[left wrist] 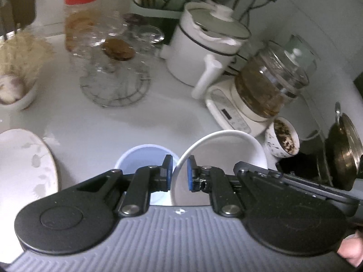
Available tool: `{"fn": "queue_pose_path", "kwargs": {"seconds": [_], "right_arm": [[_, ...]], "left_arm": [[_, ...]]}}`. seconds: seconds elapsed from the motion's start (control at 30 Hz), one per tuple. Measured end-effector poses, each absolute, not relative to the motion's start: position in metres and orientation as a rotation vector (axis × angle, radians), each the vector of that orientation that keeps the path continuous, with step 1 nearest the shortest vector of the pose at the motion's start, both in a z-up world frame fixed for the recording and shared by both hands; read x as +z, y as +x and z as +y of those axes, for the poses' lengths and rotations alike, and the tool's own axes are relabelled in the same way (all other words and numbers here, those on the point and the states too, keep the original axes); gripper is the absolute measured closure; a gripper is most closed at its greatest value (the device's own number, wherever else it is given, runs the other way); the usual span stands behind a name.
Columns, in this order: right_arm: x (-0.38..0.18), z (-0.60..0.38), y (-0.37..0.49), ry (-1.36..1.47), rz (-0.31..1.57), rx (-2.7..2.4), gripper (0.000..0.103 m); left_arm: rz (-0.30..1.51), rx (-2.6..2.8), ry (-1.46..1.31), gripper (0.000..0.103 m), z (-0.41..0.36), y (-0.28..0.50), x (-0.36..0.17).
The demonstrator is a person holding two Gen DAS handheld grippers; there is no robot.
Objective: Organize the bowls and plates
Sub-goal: 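Lift the white bowl with both grippers and carry it over the blue bowls, then lower the white bowl into the blue bowls and open both grippers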
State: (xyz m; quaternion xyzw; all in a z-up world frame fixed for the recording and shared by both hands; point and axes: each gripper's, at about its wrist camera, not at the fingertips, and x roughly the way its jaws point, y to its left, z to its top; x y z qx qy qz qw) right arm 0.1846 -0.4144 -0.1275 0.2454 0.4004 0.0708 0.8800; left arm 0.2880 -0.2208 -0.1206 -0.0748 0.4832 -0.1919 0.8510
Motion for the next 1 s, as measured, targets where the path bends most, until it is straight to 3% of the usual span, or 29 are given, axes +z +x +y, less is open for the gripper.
{"fn": "queue_pose_path", "kwargs": {"seconds": [1.0], "right_arm": [[-0.172, -0.368, 0.258, 0.355, 1.069, 0.291, 0.078]], "left_arm": [[1.109, -0.221, -0.334, 0.088, -0.171, 0.316, -0.179]]}}
